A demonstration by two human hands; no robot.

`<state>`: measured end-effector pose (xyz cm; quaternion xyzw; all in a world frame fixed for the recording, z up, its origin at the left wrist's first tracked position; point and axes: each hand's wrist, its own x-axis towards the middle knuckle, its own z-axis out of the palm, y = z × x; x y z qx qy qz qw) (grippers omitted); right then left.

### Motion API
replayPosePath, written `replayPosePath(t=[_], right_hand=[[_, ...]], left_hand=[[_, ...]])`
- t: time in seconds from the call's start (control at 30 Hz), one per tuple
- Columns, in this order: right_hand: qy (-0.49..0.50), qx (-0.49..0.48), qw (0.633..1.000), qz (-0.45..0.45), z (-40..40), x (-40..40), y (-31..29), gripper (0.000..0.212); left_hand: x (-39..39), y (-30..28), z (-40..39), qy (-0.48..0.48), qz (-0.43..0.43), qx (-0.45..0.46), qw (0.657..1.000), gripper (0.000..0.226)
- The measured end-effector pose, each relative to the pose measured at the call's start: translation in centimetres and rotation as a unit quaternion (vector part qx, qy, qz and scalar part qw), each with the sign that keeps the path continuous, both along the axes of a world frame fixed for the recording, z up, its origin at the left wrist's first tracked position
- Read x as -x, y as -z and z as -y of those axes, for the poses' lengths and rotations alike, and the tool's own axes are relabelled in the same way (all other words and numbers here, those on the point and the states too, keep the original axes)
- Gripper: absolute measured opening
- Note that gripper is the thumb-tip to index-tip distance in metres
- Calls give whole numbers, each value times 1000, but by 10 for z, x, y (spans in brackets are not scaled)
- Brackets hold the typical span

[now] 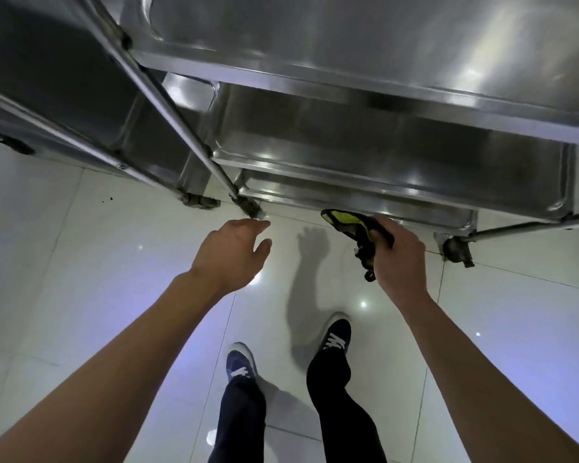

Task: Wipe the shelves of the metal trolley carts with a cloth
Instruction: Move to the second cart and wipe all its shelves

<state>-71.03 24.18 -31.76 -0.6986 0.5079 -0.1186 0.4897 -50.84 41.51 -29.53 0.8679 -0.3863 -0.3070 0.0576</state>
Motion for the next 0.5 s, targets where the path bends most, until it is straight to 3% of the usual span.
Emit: replayPosePath(t=[0.27, 0.4, 0.5], right_hand=[[49, 62, 995, 65, -23, -52, 11, 29], [38, 78, 992, 88, -7, -77, 38, 31], [22, 147, 986, 76, 18, -91, 61, 29]], left_hand=[[-53, 21, -2, 86, 55, 59, 993, 45], [-72, 59, 26, 104, 94, 92, 986, 45], [-91, 91, 48, 98, 128, 142, 977, 44]])
